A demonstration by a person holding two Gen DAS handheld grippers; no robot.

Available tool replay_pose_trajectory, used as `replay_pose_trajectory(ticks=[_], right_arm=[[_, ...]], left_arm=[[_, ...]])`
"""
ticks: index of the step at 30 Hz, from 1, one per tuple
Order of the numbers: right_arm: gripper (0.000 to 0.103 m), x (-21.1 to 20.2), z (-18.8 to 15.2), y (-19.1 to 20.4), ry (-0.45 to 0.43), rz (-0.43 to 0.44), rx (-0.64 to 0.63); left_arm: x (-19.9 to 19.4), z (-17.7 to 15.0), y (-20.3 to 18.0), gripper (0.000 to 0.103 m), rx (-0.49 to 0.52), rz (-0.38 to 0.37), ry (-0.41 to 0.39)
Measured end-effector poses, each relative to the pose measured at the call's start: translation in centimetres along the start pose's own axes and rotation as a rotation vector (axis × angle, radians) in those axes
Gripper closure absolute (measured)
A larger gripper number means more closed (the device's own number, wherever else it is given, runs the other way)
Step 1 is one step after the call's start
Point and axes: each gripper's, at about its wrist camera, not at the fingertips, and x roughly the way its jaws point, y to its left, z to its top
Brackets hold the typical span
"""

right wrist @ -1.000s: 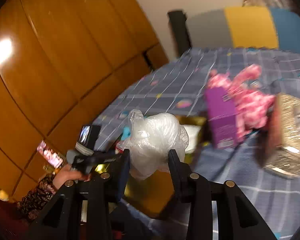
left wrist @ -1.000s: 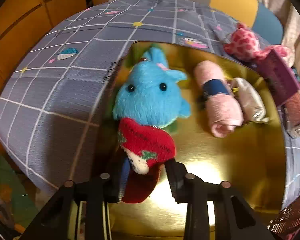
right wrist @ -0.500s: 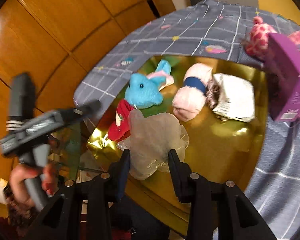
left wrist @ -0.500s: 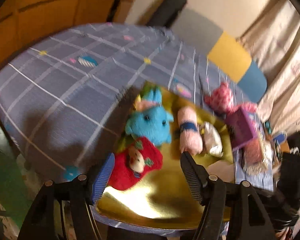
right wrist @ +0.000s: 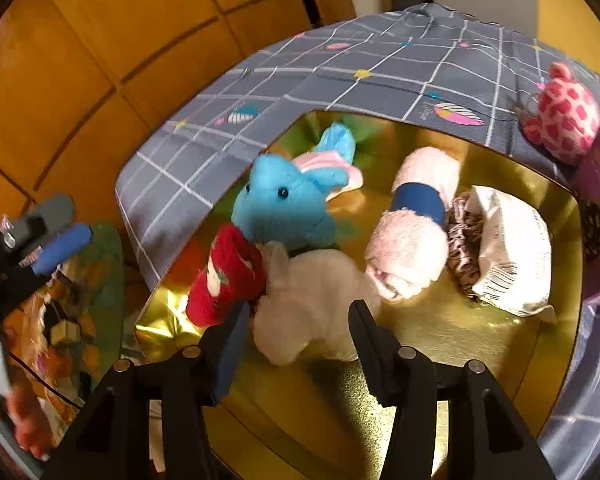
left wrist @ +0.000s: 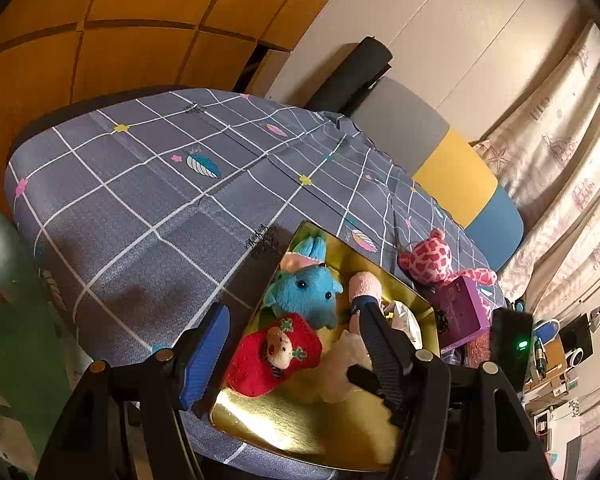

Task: Organize soft objects
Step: 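Carry both items to the gold tray and release the sock and bag there, then move the left tool to the white knit glove while the right tool approaches the blue Tempo pack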

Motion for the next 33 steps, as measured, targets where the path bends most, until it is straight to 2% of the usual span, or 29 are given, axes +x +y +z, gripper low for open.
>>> replay_pose_trajectory(ticks=[2, 10, 15, 20, 27, 33], right_arm=[[0.044, -1.2, -0.2, -0.4, -0.028, 0.014, 0.013], [0.044, -5.7, -0.8, -1.1, -0.094, 0.019, 0.007], [0.043, -9.9, -1.9, -2.3, -0.171, -0.024, -0.006], [0.043, -13.9, -3.1, -5.3, -0.236, -0.069, 0.046], [0.043, -18.2, -5.6, -10.6, -0.297, -0.144, 0.156], [0.043, -22.7, -9.4, -16.0, -0.374, -0.242, 0.291]], left_arm=[[0.2, -0.2, -0.1, 0.035, -0.002, -0.005, 0.002], [1.2, -1.2, -1.2, 0.035, 0.001, -0.055, 0.042], [1.8, -1.7, -3.2, 0.035, 0.040, -0.070, 0.062], [3.3, -2.6, -5.7, 0.035, 0.078, -0.109, 0.119], [4.8, -4.6, -11.6, 0.035, 0.195, -0.175, 0.182], [5.4, -6.8, -16.3, 0.035, 0.289, -0.255, 0.225]])
